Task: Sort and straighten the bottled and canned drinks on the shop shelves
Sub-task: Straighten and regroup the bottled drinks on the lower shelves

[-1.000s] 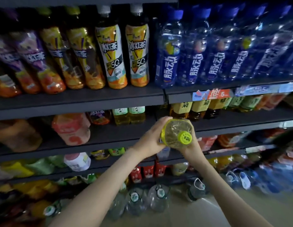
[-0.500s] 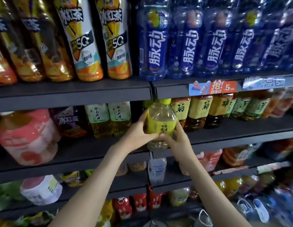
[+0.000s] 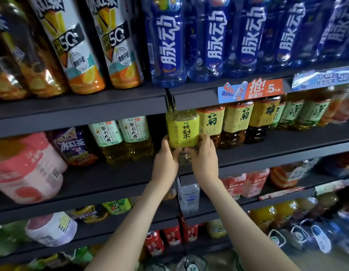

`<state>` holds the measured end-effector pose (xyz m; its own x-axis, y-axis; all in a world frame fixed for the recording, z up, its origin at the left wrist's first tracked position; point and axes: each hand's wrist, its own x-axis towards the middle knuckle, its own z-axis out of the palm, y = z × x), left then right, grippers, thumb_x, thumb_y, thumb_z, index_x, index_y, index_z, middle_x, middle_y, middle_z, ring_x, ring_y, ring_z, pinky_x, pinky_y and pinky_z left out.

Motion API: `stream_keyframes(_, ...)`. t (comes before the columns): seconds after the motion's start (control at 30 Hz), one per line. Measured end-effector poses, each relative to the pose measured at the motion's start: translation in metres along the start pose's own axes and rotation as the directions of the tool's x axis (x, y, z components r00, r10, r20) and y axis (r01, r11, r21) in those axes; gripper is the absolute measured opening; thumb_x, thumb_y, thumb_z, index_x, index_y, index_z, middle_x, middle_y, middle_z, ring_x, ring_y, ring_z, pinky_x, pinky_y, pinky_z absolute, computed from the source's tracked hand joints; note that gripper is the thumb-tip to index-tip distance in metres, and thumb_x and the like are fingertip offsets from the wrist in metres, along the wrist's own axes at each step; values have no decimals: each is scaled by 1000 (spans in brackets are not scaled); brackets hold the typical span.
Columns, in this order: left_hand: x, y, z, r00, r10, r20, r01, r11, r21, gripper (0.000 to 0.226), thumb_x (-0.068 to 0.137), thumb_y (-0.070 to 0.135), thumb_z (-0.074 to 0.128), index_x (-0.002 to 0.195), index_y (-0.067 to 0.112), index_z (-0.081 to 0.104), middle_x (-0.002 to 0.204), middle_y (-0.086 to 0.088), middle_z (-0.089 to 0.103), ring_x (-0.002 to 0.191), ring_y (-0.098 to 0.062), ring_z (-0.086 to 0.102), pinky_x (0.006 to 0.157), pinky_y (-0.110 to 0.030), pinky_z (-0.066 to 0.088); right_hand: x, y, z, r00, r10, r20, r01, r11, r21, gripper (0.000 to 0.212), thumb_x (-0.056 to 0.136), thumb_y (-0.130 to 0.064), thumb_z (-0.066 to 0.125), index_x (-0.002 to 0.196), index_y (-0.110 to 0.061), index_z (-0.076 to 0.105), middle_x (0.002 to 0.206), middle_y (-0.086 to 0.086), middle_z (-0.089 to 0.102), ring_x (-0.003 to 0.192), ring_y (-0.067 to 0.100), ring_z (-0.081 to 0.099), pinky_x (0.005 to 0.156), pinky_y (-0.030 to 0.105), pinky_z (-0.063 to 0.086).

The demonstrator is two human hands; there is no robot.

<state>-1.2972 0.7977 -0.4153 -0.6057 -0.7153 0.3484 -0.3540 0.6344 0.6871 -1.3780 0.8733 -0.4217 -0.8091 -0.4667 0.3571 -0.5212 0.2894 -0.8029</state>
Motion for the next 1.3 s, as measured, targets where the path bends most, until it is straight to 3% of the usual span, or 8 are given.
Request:
stream_keyframes(0.17,14,9,6,988,-139,68,141,990,-24,58,96,-1,41,149,8,17,121,-16,59,107,-24,60,66,-15,36,9,-6,5,996,79,36,-77,996,-40,48,93,-17,58,133,-2,37,125,14,52,115,30,51,82,31,41)
stream_keyframes(0.3,22,11,6,982,-174,75,179,981,-68,54,95,-3,40,145,10,24,118,-8,58,100,-13,57,70,-20,40,3,-6,3,997,65,50,-62,997,-53,52,93,-7,53,141,-3,31,129,14,51,117,29,50,86,33,44)
stream_keyframes(0.43,12,13,4,971,-232,64,232,973,10,40,99,24,47,132,3,40,117,-17,62,104,-35,61,66,-26,40,-9,-5,-9,994,76,79,-72,996,-57,35,91,-4,54,124,-1,44,120,15,53,110,30,50,78,26,38)
stream_keyframes(0.63,-36,27,-23,939,-301,167,298,954,42,37,97,21,50,131,8,46,125,-12,59,111,-28,59,81,-29,46,-48,-30,-32,972,107,207,-96,993,-62,29,89,-1,52,119,-1,51,117,15,55,110,31,51,85,35,42)
stream_keyframes(0.8,-85,31,-73,866,-396,307,357,917,175,32,98,24,45,128,13,52,117,-9,65,105,-27,61,81,-32,50,-90,-66,-40,923,144,356,-123,989,-79,25,87,-1,53,112,-2,53,110,14,56,104,32,52,73,29,35)
stream_keyframes(1.03,-115,18,-158,864,-428,264,370,897,243,25,98,28,45,115,14,57,107,-8,67,97,-27,62,66,-27,41,-129,-127,-22,847,85,525,-28,993,-116,10,89,-6,53,98,-2,55,102,14,58,100,32,55,69,28,32)
stream_keyframes(1.2,-131,-21,-218,831,-493,258,424,861,280,30,97,28,46,120,12,56,111,-11,65,105,-31,59,72,-31,42,-150,-169,6,787,48,615,75,982,-173,18,90,-5,52,107,0,55,109,16,59,104,31,54,70,26,31)
stream_keyframes(1.3,-152,-58,-258,820,-505,267,430,854,294,30,96,26,47,118,9,58,114,-13,64,108,-32,57,83,-34,46,-177,-191,31,778,69,625,70,978,-195,12,88,-4,53,100,1,56,101,17,60,101,35,57,71,31,37)
